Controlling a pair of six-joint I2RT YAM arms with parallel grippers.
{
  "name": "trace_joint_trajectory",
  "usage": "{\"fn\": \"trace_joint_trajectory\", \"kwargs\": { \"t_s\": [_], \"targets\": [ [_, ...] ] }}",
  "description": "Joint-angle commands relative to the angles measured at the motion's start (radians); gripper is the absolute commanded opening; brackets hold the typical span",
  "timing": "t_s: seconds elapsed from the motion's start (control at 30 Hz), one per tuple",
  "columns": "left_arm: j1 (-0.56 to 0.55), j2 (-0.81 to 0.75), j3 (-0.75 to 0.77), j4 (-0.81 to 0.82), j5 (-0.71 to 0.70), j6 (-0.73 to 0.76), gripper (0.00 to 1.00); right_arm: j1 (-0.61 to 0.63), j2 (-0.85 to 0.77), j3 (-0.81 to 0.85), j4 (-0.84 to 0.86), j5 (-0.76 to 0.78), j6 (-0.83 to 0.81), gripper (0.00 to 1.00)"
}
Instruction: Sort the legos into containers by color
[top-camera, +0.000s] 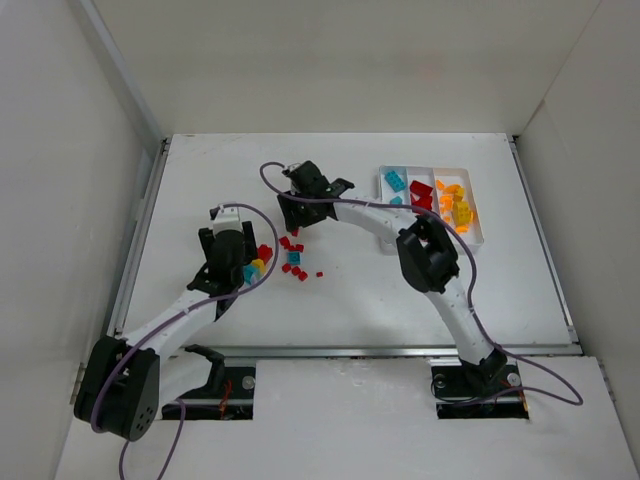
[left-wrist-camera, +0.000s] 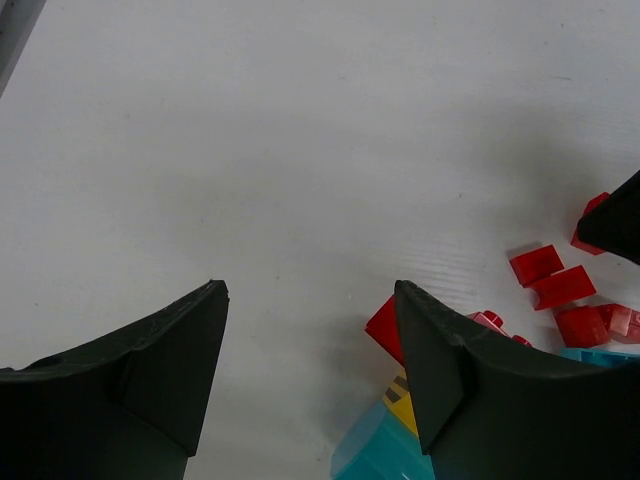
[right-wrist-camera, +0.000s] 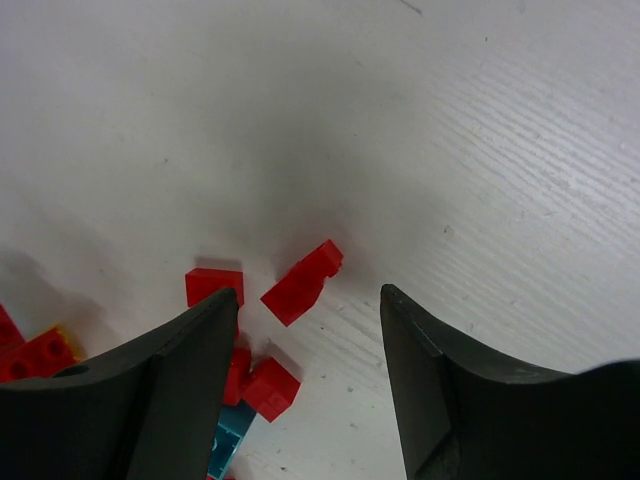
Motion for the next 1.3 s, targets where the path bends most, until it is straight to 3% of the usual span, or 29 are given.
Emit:
{"fn": "trace_joint_trajectory", "kwargs": {
  "t_s": [0.0, 0.27, 0.5, 0.63, 0.77, 0.97, 1.17, 1.27],
  "targets": [
    [0.002, -0.03, -0.02, 0.048, -0.014, -0.011, 0.64, 0.039, 0.009, 0.041, -0.027, 0.051, 0.025, 0.64],
    [0.002, -0.039, -0.029, 0.057, -0.014, -0.011, 0.65, 0.04, 0.083, 0.109, -0.076, 0.064, 0.025, 0.61],
    [0.002, -0.039, -0.038, 0.066, -0.005, -0.002, 0.65, 0.04, 0.092, 0.109, -0.066, 0.084, 0.025, 0.34],
    [0.002, -0.039, -0.038, 0.066, -0.005, -0.002, 0.65, 0.04, 0.069, 0.097, -0.055, 0.104, 0.025, 0.11],
    [0.002, -0.039, -0.038, 0.066, -0.005, -0.002, 0.65, 0.04, 0.011, 0.043, 0.003, 0.113, 0.016, 0.01],
    [0.002, -0.039, -0.038, 0.066, -0.005, -0.002, 0.65, 0.003, -0.079, -0.041, 0.02, 0.072, 0.007, 0.0],
    [0.002, -0.039, -0.038, 0.066, 0.004, 0.007, 0.65, -0.083, -0.155, -0.172, 0.019, -0.066, -0.011, 0.13],
    [0.002, -0.03, -0.029, 0.066, 0.015, 0.008, 0.65, -0.103, -0.199, -0.241, 0.028, -0.108, -0.033, 0.13]
  ]
}}
